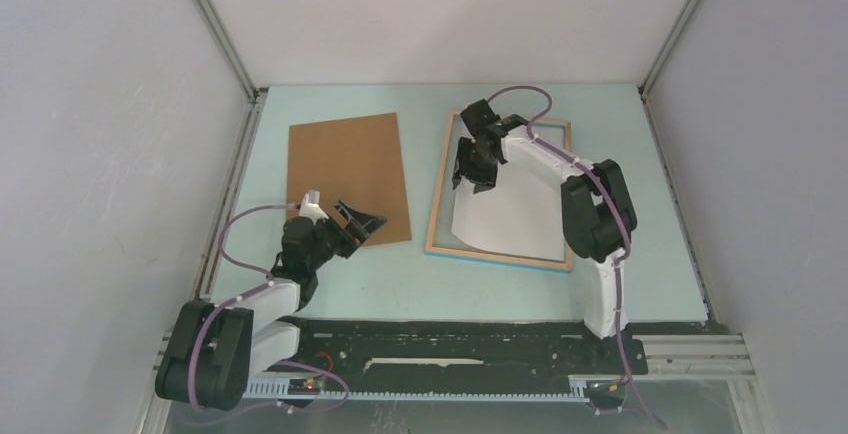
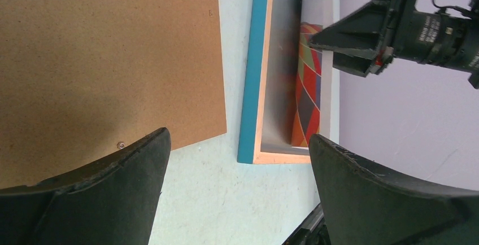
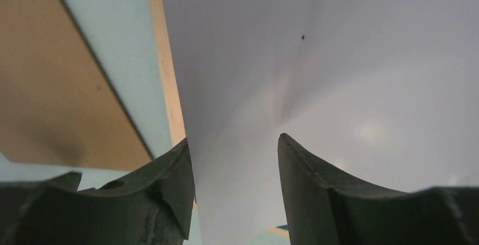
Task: Put the photo into the frame
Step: Turn over the photo from the photo frame, then move the photo frame item to the center of the board.
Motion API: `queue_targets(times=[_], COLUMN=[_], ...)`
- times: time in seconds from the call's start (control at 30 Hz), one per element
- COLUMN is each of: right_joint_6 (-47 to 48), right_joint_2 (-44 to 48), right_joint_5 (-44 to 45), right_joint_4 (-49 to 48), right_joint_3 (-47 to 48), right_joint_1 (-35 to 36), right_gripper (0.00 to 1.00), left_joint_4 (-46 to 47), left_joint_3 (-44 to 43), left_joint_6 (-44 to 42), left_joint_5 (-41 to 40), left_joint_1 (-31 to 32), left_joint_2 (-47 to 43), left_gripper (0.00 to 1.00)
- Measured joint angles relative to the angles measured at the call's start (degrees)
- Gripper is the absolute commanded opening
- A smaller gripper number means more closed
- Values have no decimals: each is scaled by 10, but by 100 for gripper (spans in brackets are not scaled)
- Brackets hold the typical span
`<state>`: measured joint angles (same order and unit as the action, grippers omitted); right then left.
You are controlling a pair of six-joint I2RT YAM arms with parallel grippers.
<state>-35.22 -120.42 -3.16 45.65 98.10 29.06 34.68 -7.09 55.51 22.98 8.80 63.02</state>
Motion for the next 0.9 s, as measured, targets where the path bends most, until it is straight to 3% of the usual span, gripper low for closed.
queue_targets(times=[0.23,0.4,0.6,0.73,0.9], right_joint_6=[27,40,32,-7,-57], right_joint_2=[133,206,202,162,67], right_joint_5=[-43,-88,-141,-168,-182], right_joint_4=[-77,-152,-259,-388,-483], right_joint_3=[-107,-175,-239,-249,-191], right_joint_1=[0,-1,8,26,40], right_gripper=[71,72,72,71,66], left_joint_4=[0,3,7,1,-130], left_joint_3=[0,0,0,-1,-58], left_joint_6=[0,0,-1,-3,-31], left_joint_5=[0,-1,-4,-23,-93], left_joint_1=[0,0,1,10,18], left_joint_2=[-1,-2,-2,-14,-79], left_gripper=[100,100,100,100,100])
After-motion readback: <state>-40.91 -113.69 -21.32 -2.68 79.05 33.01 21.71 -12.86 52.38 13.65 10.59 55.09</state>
